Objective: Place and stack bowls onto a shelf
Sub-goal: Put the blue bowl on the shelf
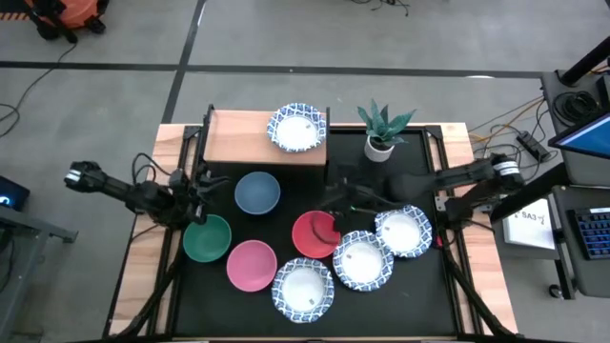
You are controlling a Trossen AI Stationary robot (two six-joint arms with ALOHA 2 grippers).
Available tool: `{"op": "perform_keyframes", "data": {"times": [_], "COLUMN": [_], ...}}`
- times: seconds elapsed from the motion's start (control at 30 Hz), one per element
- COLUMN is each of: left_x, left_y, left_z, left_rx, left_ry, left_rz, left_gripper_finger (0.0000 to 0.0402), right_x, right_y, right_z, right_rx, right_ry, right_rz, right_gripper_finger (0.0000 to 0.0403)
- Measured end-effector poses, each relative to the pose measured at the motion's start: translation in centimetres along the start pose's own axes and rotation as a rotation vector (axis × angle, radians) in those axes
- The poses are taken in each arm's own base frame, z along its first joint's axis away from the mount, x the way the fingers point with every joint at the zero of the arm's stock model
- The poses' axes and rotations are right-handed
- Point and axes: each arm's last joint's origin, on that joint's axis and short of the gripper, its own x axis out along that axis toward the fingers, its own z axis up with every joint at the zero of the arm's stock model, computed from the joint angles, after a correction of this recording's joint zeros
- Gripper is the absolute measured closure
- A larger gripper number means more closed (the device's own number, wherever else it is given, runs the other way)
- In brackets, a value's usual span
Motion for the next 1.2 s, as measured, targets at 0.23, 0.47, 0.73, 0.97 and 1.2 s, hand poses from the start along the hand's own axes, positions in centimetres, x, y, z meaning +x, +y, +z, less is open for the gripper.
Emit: {"op": "perform_keyframes", "data": {"times": [0.23,0.47,0.73,0.97,1.2], "left_x": [4.1,6.4,8.6,8.9,9.0], "left_y": [-2.8,-4.1,-5.7,-5.5,-5.3], "left_z": [1.2,0.6,-2.8,-5.3,-7.1], "left_rx": [0.104,0.22,0.237,0.258,0.271], "left_ry": [0.436,0.93,1.292,1.408,1.467], "left_rz": [0.115,0.343,0.255,0.276,0.335], "left_gripper_finger": [0.0364,0.0364,0.0364,0.0351,0.029], "right_x": [-2.5,-2.8,-3.1,-5.1,-6.4], "right_y": [2.0,2.4,2.1,1.1,0.4], "right_z": [-3.3,-7.5,-11.4,-12.8,-13.4], "right_rx": [0.042,0.101,0.099,0.071,0.043], "right_ry": [-0.219,-0.382,-0.489,-0.575,-0.635], "right_rz": [0.054,0.085,0.073,0.049,0.051], "right_gripper_finger": [0.0394,0.0394,0.0394,0.0394,0.0394]}}
